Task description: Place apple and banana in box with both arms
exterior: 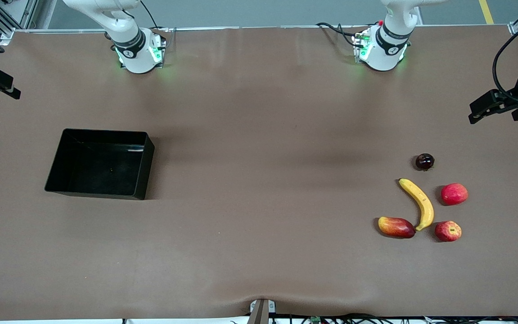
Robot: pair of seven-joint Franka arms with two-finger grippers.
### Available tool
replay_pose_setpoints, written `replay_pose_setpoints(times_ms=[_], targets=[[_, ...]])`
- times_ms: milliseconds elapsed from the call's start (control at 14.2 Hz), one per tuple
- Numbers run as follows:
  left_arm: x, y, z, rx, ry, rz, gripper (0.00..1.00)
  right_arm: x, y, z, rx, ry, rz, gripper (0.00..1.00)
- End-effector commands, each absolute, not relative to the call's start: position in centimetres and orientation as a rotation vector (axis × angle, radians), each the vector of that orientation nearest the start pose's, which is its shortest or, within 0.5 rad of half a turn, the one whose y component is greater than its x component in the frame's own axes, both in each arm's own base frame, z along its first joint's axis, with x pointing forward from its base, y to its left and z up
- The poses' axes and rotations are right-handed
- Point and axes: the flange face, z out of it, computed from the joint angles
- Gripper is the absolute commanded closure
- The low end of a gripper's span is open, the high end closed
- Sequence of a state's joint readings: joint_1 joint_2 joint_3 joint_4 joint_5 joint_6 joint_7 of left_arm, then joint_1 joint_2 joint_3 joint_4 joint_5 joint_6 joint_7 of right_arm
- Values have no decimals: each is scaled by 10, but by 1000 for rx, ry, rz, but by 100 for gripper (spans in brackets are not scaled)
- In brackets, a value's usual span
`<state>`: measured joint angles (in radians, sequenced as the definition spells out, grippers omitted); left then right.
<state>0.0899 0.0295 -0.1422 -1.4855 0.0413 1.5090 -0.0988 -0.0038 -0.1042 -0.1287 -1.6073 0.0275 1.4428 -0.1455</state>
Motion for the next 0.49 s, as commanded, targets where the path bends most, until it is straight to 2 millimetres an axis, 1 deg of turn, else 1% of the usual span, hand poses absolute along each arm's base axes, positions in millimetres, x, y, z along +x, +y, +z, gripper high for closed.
replay_pose_setpoints(times_ms=[0, 141, 424], targets=[[555, -22, 651, -3102, -60, 0, 0, 499, -69, 657, -3104, -35, 75, 0], [555, -24, 651, -3102, -53, 0, 0, 498, -69, 658, -3103, -36, 75, 0], [556, -21, 650, -3104, -60, 0, 0, 499, -70, 657, -3103, -33, 77, 0]])
